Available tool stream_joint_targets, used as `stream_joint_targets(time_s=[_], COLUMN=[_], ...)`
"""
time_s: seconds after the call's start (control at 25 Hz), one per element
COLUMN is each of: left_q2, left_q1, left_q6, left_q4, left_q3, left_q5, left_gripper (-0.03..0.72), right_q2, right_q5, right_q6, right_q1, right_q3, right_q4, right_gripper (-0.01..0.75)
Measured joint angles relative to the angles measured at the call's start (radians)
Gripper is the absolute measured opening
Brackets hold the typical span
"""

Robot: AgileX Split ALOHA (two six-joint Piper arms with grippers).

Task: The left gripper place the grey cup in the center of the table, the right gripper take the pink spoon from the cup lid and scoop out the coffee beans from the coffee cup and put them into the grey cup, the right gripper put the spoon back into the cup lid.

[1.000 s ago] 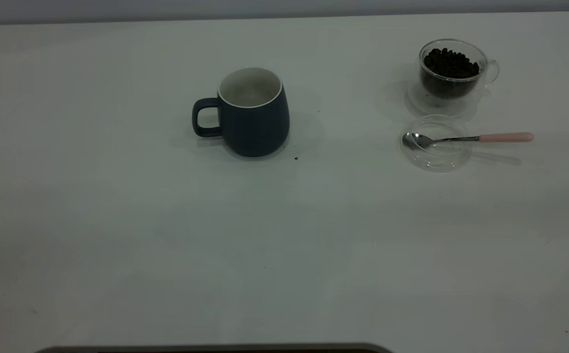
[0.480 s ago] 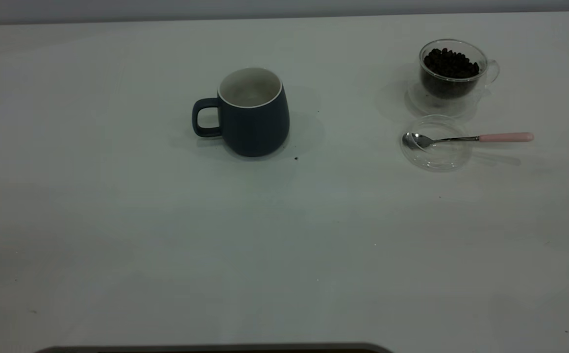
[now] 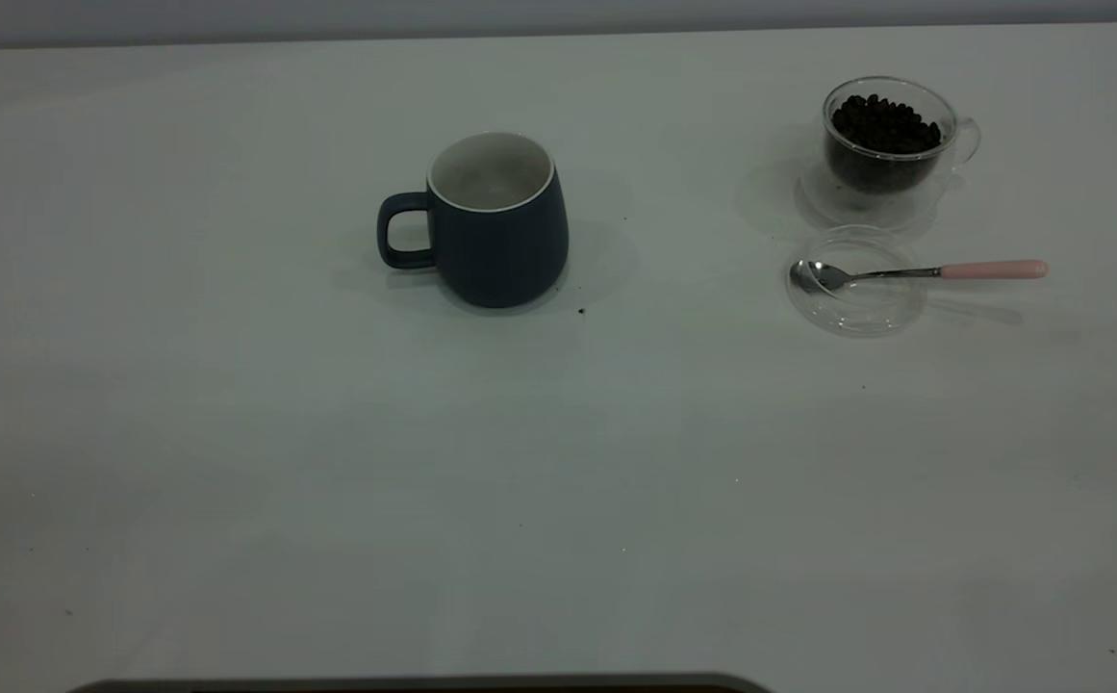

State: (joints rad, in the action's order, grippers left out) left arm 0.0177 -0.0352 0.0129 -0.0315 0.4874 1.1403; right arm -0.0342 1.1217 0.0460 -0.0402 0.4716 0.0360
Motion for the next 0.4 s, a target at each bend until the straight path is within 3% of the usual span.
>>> stream_joint_targets(time_s=[0.4], left_q2=[0.0], left_q1=[0.0], left_q6=[0.0], left_q4=[0.0], left_q3=[0.0], left_q5=[0.0], left_gripper=[0.567], right_q2=[0.0], right_q5=[0.0], right_q6=[0.01], right_q1=[0.0], right_q3=[0.0], right_q4=[-0.008], right_gripper=[0.564])
